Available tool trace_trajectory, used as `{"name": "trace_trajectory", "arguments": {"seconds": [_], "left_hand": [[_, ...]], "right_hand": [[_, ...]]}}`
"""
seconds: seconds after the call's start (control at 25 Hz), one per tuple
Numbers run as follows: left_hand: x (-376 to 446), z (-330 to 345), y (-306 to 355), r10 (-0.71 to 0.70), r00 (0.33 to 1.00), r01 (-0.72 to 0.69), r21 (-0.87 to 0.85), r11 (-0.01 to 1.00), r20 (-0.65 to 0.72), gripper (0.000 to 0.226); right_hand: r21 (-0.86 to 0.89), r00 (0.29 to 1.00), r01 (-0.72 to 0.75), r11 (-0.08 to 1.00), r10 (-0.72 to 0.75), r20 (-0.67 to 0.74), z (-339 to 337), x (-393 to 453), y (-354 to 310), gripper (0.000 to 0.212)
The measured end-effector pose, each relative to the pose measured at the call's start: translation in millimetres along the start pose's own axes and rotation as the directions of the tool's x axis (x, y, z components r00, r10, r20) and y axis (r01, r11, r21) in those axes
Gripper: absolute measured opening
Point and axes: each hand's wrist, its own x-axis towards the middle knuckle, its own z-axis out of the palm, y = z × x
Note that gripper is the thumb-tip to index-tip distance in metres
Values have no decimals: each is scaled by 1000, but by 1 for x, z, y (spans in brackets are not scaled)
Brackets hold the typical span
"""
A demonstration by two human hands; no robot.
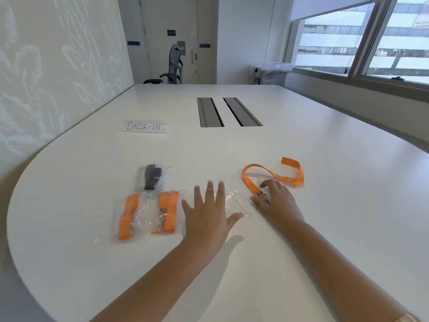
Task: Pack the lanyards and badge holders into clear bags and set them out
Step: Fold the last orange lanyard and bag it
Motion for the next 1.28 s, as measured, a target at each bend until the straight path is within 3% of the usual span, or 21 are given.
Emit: {"name": "trace_trajectory", "arguments": {"seconds": [0.08, 0.28, 0.4, 0.56, 0.72, 0.88, 1.04, 1.08, 1.16, 1.28], "left_hand": [[9, 4, 5, 11, 996, -13, -21, 1000, -86, 78], [24, 30, 7, 11, 989, 0, -72, 997, 149, 66], [26, 43, 0, -31, 992, 40, -73, 997, 119, 63], [29, 44, 0, -52, 998, 56, -107, 993, 34, 60], [25, 33, 9, 94, 963, -165, -280, 946, -252, 54], [22, 27, 20, 217, 930, -313, -331, 890, -296, 57], [18, 23, 23, 298, 909, -396, -381, 836, -291, 61], [17, 22, 26, 319, 907, -410, -407, 816, -274, 62], [14, 19, 31, 313, 901, -420, -427, 801, -300, 59], [15, 13, 38, 209, 867, -382, -333, 862, -453, 48]], "right_hand": [[-19, 1000, 16, 1000, -16, 7, 1, 1, 3, 45], [28, 999, -44, 999, 43, 19, 1, 4, 7, 33], [42, 998, -65, 997, 66, -23, 2, 3, 5, 31], [302, 992, -76, 950, 103, -76, -5, 4, 2, 29], [708, 969, -161, 688, 245, -18, -19, 0, -13, 24], [863, 930, -264, 430, 352, 109, -35, -2, -25, 26], [898, 826, -422, -124, 355, 437, -44, -4, -36, 25], [874, 804, -439, -210, 343, 486, -45, -5, -39, 26], [858, 805, -445, -258, 305, 509, -46, -8, -45, 35], [887, 845, -425, -181, 271, 460, -45, -8, -46, 40]]}}
